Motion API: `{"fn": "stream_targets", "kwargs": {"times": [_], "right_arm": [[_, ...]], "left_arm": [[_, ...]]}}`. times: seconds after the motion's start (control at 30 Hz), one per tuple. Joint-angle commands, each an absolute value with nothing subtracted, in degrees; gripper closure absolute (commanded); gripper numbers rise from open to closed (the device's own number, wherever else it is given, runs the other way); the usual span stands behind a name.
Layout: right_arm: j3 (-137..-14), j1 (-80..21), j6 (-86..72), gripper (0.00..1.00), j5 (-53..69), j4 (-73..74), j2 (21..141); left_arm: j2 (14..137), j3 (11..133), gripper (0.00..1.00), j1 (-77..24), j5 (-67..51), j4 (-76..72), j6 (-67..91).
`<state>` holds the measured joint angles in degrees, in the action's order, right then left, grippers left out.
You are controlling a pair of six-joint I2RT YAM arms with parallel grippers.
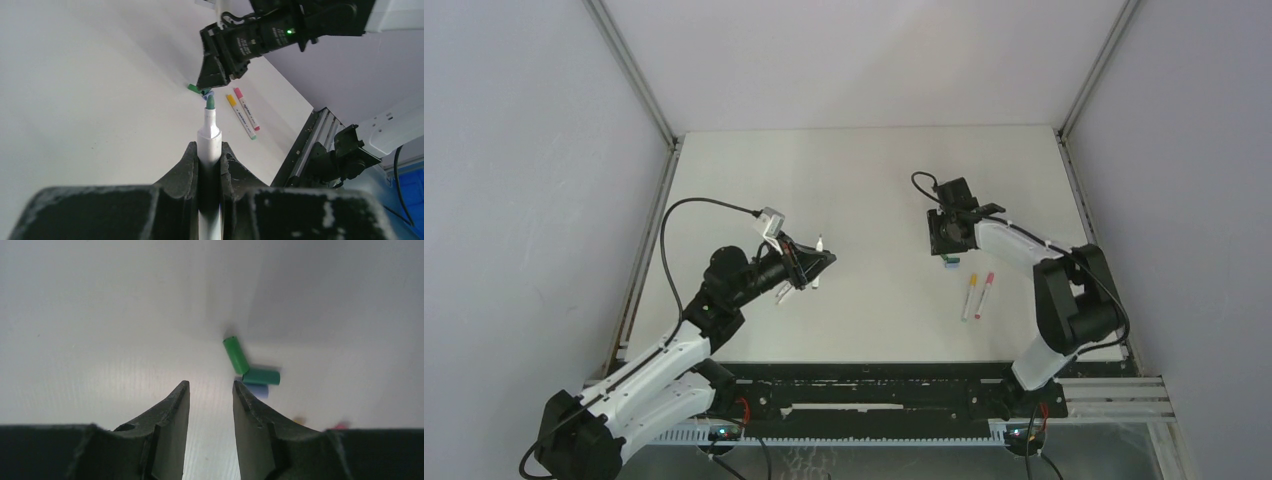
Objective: Insert the pens into the pen caps
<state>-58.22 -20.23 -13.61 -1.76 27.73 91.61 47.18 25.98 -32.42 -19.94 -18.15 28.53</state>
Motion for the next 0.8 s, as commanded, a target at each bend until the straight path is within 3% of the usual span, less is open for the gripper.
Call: {"fn": "stream_targets", "kwargs": {"times": [0.0, 0.77], "right_arm": [[-63.38, -19.69, -10.42, 0.65, -5.64, 27.27, 96.11], [-68.55, -21.29, -9.08, 0.78, -10.64, 30.02, 105.44]], "left_arm": [[45.89, 25.86, 1.0, -31.82, -23.05, -21.12, 28.77], [43.46, 25.65, 1.0, -31.41, -23.62, -18.97, 27.93]]}}
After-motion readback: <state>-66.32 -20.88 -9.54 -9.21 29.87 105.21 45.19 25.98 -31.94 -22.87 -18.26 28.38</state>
